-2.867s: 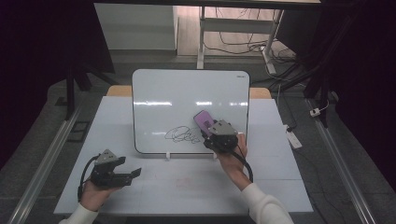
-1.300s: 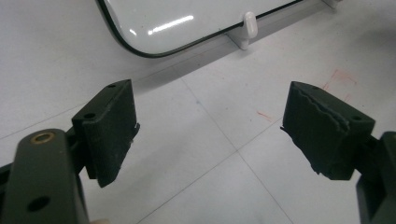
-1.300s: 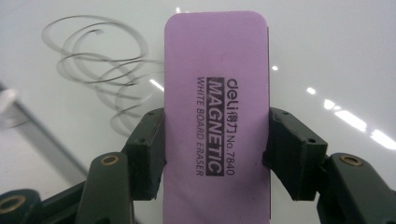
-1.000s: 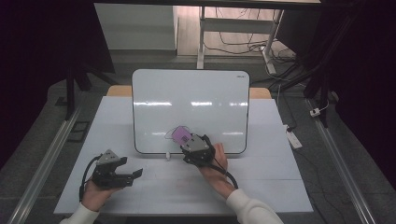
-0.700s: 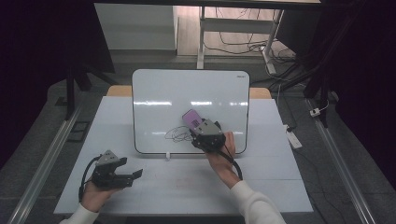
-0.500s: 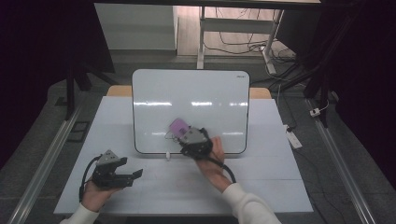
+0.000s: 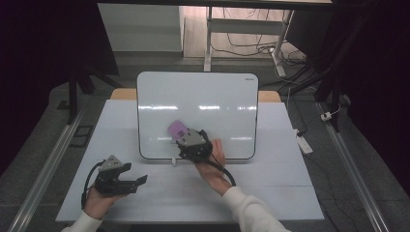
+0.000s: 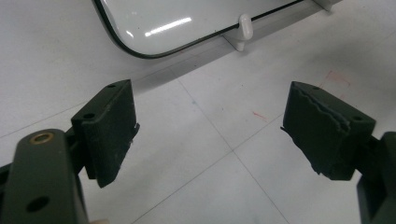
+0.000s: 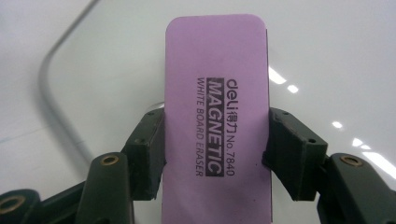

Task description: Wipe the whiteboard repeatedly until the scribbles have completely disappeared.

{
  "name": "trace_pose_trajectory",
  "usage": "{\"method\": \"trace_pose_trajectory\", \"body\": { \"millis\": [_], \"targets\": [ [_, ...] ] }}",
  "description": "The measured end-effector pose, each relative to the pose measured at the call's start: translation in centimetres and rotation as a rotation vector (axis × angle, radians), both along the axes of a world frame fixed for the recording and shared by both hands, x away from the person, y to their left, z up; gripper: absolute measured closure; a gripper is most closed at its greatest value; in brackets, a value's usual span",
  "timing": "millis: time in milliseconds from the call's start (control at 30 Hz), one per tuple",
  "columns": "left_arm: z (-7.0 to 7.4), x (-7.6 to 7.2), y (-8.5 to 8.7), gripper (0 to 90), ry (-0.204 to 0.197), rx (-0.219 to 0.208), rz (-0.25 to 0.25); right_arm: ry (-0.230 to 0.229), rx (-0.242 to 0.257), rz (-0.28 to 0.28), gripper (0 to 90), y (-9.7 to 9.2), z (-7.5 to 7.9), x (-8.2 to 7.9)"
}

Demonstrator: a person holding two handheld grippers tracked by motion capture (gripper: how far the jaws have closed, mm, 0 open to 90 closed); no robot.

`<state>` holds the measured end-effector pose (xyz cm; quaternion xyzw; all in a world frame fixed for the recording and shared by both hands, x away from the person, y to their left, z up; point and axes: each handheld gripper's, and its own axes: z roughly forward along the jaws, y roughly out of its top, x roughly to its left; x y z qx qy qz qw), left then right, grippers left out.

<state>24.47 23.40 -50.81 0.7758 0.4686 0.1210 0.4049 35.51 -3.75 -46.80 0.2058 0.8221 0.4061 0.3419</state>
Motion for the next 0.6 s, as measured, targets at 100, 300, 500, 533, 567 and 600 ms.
{"method": "trace_pose_trajectory", "body": {
  "millis": [100,300,500,533,567,600],
  "targets": [
    [0.0,0.0,0.0,18.3,-0.001,0.001,0.001,0.012,0.04,-0.026,40.9,-0.9,0.7,0.6],
    [0.0,0.0,0.0,18.3,0.002,0.002,0.003,-0.001,0.017,-0.016,41.0,-0.3,0.4,0.3],
    [0.0,0.0,0.0,18.3,0.001,0.001,0.002,0.006,0.022,-0.005,41.0,0.1,0.1,0.2],
    [0.0,0.0,0.0,18.3,0.001,0.001,0.003,0.006,0.022,-0.005,41.0,0.1,0.1,0.2],
    [0.0,0.0,0.0,18.3,0.002,0.0,0.004,0.016,0.028,0.001,40.9,0.2,0.0,0.2],
    [0.0,0.0,0.0,18.3,-0.001,0.003,0.001,0.025,0.027,0.012,41.0,0.6,-0.1,0.0]
  ]
}}
